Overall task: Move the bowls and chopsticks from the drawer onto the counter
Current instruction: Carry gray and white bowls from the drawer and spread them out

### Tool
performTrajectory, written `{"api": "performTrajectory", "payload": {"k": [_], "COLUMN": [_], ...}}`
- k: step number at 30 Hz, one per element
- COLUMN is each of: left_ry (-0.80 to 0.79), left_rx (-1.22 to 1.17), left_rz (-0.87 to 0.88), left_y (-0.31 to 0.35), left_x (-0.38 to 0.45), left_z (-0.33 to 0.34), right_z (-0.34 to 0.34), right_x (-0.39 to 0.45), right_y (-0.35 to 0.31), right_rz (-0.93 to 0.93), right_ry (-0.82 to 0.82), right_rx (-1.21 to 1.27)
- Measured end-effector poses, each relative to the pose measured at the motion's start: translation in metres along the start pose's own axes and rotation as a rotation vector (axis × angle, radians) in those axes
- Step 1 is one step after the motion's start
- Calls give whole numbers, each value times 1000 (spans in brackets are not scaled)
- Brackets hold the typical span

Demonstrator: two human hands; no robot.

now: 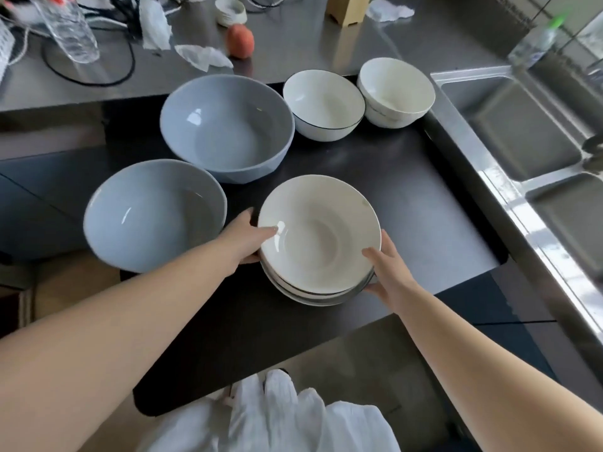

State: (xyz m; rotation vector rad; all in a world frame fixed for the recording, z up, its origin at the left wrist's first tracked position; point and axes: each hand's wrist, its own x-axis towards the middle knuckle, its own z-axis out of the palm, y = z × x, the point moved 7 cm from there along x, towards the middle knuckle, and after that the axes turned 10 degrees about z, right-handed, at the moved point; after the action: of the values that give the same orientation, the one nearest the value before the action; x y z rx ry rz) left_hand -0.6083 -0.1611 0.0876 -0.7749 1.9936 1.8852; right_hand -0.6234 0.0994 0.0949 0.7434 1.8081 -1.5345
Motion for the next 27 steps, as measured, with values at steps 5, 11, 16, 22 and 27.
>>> {"api": "performTrajectory", "payload": {"k": [5,11,16,22,27], "left_ry": [-112,-165,-141,-79,-33], "left_rx": [-337,-375,-396,-419,-465], "left_rz": [44,135,127,123,113], "left_y": [-28,-28,-22,1,29], "left_x": [-23,-21,-12,16,40], "left_z": [7,11,23,60,115], "right_z": [8,9,-2,-38,-88], "right_x": [-3,3,14,47,89], "right_y": [13,18,4,-32,-72], "right_rz": [-84,-76,-83,-118,-144], "right_ry": [47,64,26,-62,-115], "right_rx": [79,76,36,-33,-90]}}
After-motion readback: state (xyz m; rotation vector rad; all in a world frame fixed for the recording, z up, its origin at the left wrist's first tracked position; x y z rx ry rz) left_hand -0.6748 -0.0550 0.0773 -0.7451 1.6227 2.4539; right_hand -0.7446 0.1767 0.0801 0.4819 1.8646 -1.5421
